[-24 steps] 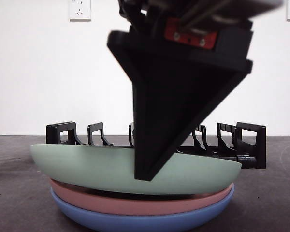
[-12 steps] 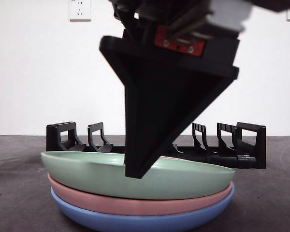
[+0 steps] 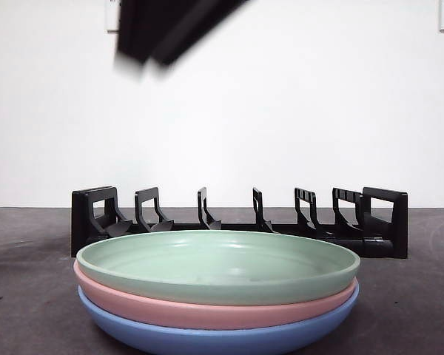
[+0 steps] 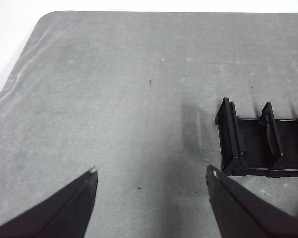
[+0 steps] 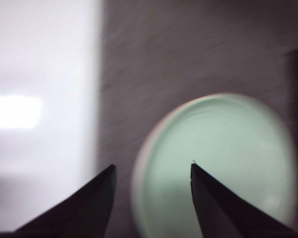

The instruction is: Place the plate

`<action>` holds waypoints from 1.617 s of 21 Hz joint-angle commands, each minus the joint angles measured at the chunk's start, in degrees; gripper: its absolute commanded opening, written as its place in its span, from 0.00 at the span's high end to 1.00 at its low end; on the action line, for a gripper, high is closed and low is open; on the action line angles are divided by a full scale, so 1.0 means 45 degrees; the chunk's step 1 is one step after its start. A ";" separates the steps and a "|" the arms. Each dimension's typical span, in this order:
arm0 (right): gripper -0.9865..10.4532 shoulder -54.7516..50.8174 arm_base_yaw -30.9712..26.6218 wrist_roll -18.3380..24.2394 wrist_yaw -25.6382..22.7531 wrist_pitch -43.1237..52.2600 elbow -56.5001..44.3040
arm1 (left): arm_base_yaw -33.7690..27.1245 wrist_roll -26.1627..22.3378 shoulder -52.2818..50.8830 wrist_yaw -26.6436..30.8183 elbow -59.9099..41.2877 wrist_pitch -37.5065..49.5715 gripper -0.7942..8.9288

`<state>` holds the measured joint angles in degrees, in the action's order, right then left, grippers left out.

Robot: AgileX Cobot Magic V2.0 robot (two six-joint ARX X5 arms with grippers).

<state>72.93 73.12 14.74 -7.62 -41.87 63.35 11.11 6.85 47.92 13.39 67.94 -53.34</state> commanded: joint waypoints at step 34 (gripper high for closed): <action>0.90 -0.2905 -1.3959 -0.0180 0.3021 0.2963 0.0257 | -0.0325 -0.1399 -0.1253 -0.3400 -0.2827 0.5489 0.91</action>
<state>59.68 10.11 14.52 5.87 -29.12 63.66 9.43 2.35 41.82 -1.91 55.96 -30.92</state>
